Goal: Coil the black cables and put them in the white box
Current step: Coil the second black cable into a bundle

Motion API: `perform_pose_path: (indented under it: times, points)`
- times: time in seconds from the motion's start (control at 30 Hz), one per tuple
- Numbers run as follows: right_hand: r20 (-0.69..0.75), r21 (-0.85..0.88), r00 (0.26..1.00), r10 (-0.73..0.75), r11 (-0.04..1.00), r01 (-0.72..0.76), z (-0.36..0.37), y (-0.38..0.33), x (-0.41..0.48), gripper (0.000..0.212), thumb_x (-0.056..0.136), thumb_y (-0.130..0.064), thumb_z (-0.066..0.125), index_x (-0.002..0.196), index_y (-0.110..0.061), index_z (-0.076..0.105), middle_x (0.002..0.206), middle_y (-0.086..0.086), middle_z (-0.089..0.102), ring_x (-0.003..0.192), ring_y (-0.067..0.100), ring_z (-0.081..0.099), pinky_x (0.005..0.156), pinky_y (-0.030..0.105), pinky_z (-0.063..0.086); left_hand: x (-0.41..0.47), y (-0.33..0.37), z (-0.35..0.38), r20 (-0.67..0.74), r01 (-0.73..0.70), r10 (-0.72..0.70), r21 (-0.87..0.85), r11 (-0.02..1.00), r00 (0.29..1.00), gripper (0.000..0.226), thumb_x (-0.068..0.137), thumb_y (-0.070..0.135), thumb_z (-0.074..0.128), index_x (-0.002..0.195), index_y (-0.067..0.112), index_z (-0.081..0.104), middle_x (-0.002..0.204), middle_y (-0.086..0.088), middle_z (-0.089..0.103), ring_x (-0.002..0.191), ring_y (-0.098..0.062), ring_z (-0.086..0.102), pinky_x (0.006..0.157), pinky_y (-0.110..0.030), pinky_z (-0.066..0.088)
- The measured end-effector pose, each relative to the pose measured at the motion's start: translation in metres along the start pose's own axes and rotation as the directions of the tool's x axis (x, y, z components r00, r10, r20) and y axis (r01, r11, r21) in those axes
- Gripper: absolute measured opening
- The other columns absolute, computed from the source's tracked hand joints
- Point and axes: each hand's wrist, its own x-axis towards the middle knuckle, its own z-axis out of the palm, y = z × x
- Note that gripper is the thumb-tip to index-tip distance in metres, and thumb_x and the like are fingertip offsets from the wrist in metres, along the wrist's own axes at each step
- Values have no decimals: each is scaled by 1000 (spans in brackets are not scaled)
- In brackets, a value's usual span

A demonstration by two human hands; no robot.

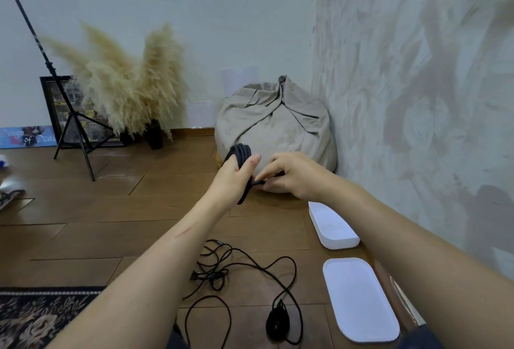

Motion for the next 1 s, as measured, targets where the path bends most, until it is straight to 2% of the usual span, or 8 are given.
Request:
perform_pose_path:
  times: [0.2, 0.3, 0.47, 0.53, 0.6, 0.77, 0.9, 1.0]
  points:
    - [-168, 44, 986, 9, 999, -1, -3, 7, 2, 20, 87, -18, 73, 100, -31, 80, 88, -6, 68, 86, 10, 58, 81, 26, 42, -6, 12, 11, 200, 106, -50, -280, 954, 978, 60, 102, 61, 39, 96, 9, 69, 70, 0, 65, 71, -16, 65, 90, -39, 54]
    - [-230, 24, 973, 3, 1000, 3, -6, 11, 0, 16, 88, -21, 72, 96, -33, 80, 80, -16, 66, 81, 3, 57, 77, 27, 43, -7, 12, 11, 293, 139, -23, -381, 914, 956, 56, 92, 66, 56, 103, 14, 73, 73, 2, 60, 76, -17, 60, 94, -40, 52]
    - [-269, 6, 962, -38, 999, 41, -6, 8, -4, 14, 86, -27, 68, 91, -36, 78, 82, -21, 69, 84, -1, 61, 79, 31, 48, -7, 14, 3, 394, 105, 84, -435, 894, 915, 12, 92, 31, 71, 93, 19, 69, 80, 5, 54, 80, -12, 54, 91, -36, 45]
    - [-296, -4, 954, -45, 999, 45, -4, 9, -3, 16, 85, -27, 67, 93, -36, 78, 84, -21, 69, 87, 0, 62, 81, 33, 50, -9, 17, 0, 413, 109, 93, -439, 892, 906, 13, 95, 22, 68, 86, 29, 74, 80, 10, 59, 82, -10, 55, 90, -31, 47]
    - [-328, 13, 944, -23, 1000, 28, -2, 10, -2, 14, 85, -26, 69, 97, -33, 73, 85, -18, 70, 89, 1, 63, 84, 34, 51, -9, 15, -3, 432, 120, 89, -433, 893, 897, 9, 96, 18, 66, 99, 22, 73, 86, 10, 64, 85, -8, 58, 90, -27, 49]
    - [-313, -9, 950, -1, 1000, -2, -2, 8, -2, 32, 86, -26, 72, 115, -29, 60, 93, -16, 72, 98, 8, 63, 87, 33, 49, -10, 15, -4, 383, 81, 59, -339, 937, 922, 13, 93, 18, 65, 107, 17, 64, 86, 4, 60, 86, -14, 56, 97, -39, 48]
    - [-214, -51, 977, 2, 999, -13, -5, 5, -1, 64, 88, -22, 70, 143, -41, 45, 99, -21, 69, 99, 9, 61, 94, 37, 50, -12, 16, 0, 385, 36, 58, -233, 972, 921, 35, 93, 29, 64, 127, 22, 61, 116, -11, 66, 98, -20, 62, 100, -40, 50]
    - [-157, -62, 987, 18, 998, -28, -7, 5, -1, 74, 90, -18, 67, 152, -42, 34, 104, -19, 66, 100, 13, 60, 95, 38, 49, -14, 19, 4, 347, 3, 56, -169, 986, 936, 16, 96, 26, 64, 111, 22, 58, 101, 4, 63, 93, -10, 60, 89, -27, 48]
